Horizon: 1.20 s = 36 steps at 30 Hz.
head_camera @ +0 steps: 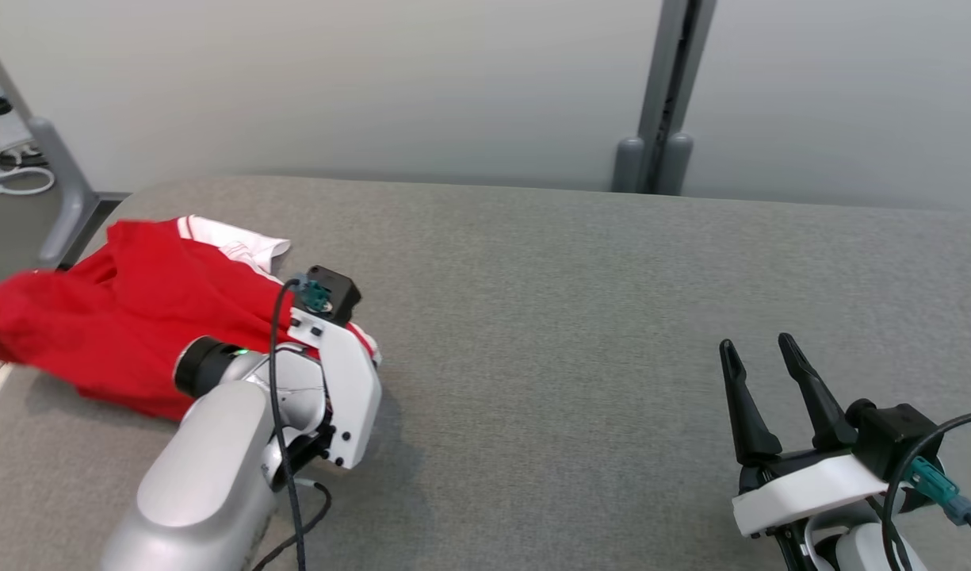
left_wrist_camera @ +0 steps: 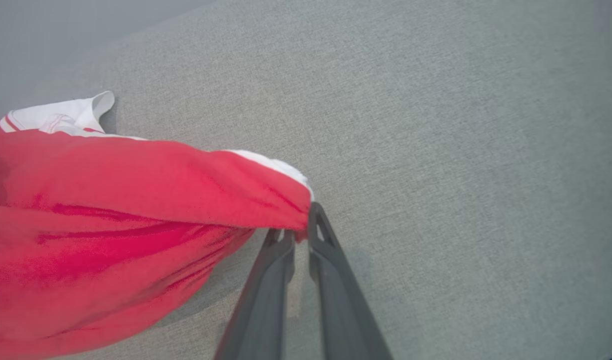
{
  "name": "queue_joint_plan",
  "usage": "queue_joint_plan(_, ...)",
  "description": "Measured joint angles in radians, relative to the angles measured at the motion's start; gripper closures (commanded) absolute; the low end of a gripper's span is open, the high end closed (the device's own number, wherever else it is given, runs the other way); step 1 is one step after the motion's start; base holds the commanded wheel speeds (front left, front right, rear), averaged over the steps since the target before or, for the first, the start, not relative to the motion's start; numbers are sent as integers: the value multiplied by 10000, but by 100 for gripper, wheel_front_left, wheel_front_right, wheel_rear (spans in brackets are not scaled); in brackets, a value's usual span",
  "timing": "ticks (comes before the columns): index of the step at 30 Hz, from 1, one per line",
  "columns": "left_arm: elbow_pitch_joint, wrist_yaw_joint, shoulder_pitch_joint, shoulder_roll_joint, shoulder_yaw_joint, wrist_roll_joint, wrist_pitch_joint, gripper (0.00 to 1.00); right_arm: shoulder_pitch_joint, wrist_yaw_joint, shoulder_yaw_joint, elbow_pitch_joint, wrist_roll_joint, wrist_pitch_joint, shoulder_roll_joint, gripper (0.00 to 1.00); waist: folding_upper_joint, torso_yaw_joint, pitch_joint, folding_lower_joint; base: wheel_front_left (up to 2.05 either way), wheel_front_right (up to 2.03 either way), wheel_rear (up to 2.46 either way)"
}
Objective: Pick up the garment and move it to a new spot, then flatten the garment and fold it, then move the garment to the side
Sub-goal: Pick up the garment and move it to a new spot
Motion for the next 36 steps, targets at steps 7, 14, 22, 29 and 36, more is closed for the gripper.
queue_joint_plan(7,-1507,0,91,-92,-788,-424,736,100,68,0,-65,52,13,0,-107,0,0,-784,-80,0,0,0,0)
queue_joint_plan(14,-1921,36,-358,-602,-1170,-439,1035,100,-159,0,-159,6,65,0,-111,0,0,-1771,220,0,0,0,0)
queue_joint_plan(22,-1555,33,-1472,-1172,-1735,-428,1114,100,-680,0,-148,-82,84,0,-63,0,0,-2983,1004,0,0,0,0)
queue_joint_plan(29,-729,33,-2487,-1409,-2228,-606,880,100,-970,0,23,-69,192,-2,-15,0,0,-4076,1670,0,0,0,0)
queue_joint_plan(36,-456,274,-3446,-1450,-3338,-1615,397,100,-1241,0,441,-88,537,-2,0,0,0,-5111,2207,0,0,0,0)
